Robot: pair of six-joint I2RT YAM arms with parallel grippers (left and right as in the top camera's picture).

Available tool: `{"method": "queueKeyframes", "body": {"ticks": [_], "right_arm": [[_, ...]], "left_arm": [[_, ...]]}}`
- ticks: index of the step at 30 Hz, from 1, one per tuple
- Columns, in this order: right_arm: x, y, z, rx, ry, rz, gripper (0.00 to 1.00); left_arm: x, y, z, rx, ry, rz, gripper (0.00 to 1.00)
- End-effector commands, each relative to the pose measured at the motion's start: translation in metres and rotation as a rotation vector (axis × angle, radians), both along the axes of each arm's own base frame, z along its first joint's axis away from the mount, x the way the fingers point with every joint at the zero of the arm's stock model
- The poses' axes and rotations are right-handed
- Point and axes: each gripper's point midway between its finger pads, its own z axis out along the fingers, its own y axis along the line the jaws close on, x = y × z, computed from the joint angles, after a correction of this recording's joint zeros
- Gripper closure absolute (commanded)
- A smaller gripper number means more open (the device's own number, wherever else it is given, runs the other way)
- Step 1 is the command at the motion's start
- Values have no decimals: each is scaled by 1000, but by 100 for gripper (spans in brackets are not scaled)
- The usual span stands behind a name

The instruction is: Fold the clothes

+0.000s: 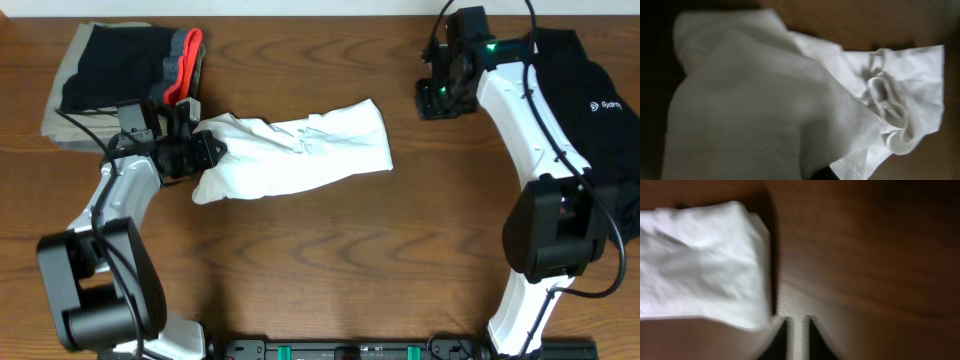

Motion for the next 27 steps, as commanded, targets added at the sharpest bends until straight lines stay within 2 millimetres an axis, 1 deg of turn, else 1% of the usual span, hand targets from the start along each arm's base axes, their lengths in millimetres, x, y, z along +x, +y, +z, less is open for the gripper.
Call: {"method": "queueKeyframes", "body": {"ticks": [1, 3, 5, 7, 9, 19, 23, 27], "right_arm": [[-12, 36, -17, 127, 34, 77, 99], [-13, 47, -31, 186, 35, 84, 99], [-16, 64, -42, 291, 27, 125, 99], [-19, 79, -48, 390, -4, 194, 99], [-19, 86, -56, 434, -22, 213, 99], [-22, 101, -107, 450, 26, 233, 99], [-26, 94, -138, 390, 83, 174, 99], [-33, 91, -162, 372, 134, 155, 99]], "left_arm": [[6, 1, 24, 29, -76, -21, 94], [6, 1, 30, 33, -91, -21, 94], [5, 1, 33, 34, -96, -21, 94], [4, 1, 34, 34, -98, -21, 94], [4, 1, 34, 33, -96, -21, 94], [3, -7, 31, 56, -87, -37, 94], [3, -8, 31, 83, -83, -35, 94], [1, -7, 39, 152, -70, -21, 94]]}}
